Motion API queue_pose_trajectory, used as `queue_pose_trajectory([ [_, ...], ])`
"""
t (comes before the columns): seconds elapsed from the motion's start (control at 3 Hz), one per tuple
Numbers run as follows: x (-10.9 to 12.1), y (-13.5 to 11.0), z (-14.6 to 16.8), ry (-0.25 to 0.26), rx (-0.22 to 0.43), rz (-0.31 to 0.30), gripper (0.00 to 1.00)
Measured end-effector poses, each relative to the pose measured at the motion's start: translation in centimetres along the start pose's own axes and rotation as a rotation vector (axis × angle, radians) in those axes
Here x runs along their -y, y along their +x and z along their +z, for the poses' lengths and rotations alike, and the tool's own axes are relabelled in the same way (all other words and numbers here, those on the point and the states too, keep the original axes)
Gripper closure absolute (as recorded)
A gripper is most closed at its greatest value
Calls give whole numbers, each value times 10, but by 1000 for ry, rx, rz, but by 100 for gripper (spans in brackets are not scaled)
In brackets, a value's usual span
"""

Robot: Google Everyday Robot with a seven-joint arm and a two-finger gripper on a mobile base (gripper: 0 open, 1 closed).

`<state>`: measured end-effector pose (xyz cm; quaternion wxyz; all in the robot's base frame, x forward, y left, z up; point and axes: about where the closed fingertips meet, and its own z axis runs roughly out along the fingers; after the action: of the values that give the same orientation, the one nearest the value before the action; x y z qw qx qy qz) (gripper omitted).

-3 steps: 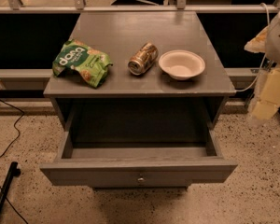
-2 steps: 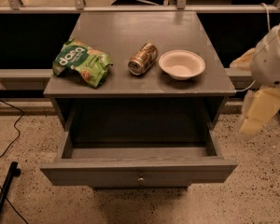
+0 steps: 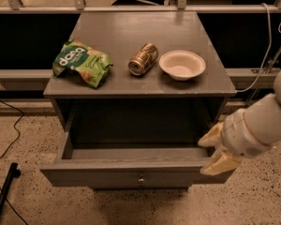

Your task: Close top drawer

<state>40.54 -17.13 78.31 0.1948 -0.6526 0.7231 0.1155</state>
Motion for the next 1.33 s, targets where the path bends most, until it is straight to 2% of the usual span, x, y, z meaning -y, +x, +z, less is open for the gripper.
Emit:
queue_pose_trajectory([
  [0.33,-27,13,50,-36,35,-16,65],
  [0.67,-51,20,85,-20,50,7,96],
  [1.0,-49,19,82,-18,46,4,100],
  [1.33,-51,19,84,10,47,8,100],
])
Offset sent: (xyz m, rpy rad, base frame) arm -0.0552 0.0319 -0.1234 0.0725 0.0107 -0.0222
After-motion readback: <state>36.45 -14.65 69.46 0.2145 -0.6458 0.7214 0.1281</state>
